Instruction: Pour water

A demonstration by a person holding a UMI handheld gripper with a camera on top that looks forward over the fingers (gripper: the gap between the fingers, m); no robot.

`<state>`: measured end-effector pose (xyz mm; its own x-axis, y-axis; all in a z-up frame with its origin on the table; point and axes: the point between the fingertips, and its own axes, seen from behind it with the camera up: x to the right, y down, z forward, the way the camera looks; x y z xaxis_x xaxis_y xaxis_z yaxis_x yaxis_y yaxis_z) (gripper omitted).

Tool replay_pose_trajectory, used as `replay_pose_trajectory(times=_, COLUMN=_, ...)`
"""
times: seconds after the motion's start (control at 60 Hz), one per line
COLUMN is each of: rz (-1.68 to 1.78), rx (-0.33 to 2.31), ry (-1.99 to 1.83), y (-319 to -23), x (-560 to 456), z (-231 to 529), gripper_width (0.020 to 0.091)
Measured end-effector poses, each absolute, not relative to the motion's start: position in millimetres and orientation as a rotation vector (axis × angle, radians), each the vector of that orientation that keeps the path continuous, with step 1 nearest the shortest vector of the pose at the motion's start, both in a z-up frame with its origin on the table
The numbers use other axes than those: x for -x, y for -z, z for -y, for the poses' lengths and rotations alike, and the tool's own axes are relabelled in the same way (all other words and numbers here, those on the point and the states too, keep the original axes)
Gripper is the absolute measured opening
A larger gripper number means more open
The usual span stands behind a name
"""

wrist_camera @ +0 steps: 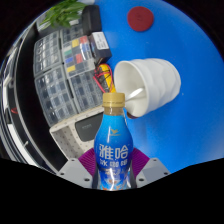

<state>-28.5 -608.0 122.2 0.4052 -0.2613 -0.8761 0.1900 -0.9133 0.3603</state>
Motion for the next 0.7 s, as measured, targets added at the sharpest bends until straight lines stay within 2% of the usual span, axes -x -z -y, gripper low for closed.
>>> replay_pose_trajectory(times=0.15, rz=-0.272, rx=-2.352, ry=1.61, y=-138, x=24, z=600, gripper_width=0.0439)
replay_pose_trajectory(times=0.217, rz=-0.51, rx=-2.38, ry=1.753, y=-155, x=28, z=589, gripper_width=0.044)
replay_pose_trajectory(times=0.317, rz=-0.883, rx=-2.447, ry=1.912, y=-199, x=39, z=553, gripper_width=0.0442)
replay_pose_trajectory(times=0.467, rz=-1.471, rx=-2.525, ry=2.075, y=-237, x=50, z=489, gripper_width=0.0441)
replay_pose_trajectory(times=0.55, rz=-1.776, rx=-2.582, ry=2.107, y=-243, x=55, z=447, gripper_width=0.0442)
replay_pose_trajectory(times=0.7, rz=-2.246, rx=-2.678, ry=1.988, y=-223, x=57, z=374, gripper_width=0.0457)
